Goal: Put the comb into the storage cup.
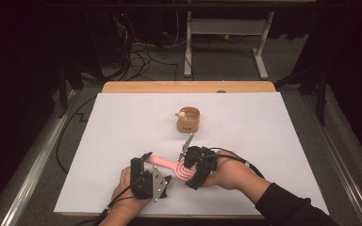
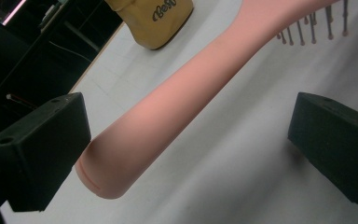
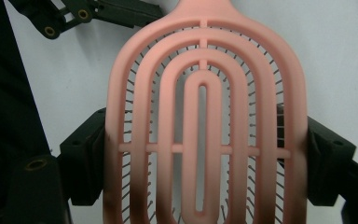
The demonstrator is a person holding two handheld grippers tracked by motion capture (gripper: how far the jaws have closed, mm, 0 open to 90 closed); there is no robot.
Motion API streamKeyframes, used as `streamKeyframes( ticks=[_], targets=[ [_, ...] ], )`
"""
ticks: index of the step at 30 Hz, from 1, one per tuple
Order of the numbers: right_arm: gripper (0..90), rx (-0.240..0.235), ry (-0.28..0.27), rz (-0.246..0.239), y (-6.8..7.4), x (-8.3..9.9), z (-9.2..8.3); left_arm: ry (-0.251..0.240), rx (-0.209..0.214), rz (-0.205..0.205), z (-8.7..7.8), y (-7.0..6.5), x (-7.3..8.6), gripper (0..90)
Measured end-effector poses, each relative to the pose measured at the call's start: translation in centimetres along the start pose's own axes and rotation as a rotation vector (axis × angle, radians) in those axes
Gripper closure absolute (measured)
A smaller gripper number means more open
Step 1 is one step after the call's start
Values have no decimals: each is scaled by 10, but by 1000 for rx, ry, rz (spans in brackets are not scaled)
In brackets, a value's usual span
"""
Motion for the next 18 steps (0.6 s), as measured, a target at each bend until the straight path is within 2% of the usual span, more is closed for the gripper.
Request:
streamKeyframes(
  ticks=[2,5,9,18],
  targets=[
    [205,-1,1,-5,0,-1,0,12,2,1,1,0,0,0],
    [205,-5,0,-3,0,-1,1,17,-11,34,2,-1,-1,60],
    [205,-9,14,-4,1,-2,0,35,-21,58,4,-3,0,62],
    [205,-9,18,-14,3,-4,0,44,-17,104,5,-8,-2,124]
  ],
)
Point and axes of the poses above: each handheld gripper's, and its own axes: z roughly forward along the jaws, x roughly out of its underside, y roughly to its left, the point moved 9 cm from there along z, roughly forward along the jaws, and after that the axes turned 13 degrees about x, right-handed, at the moved point
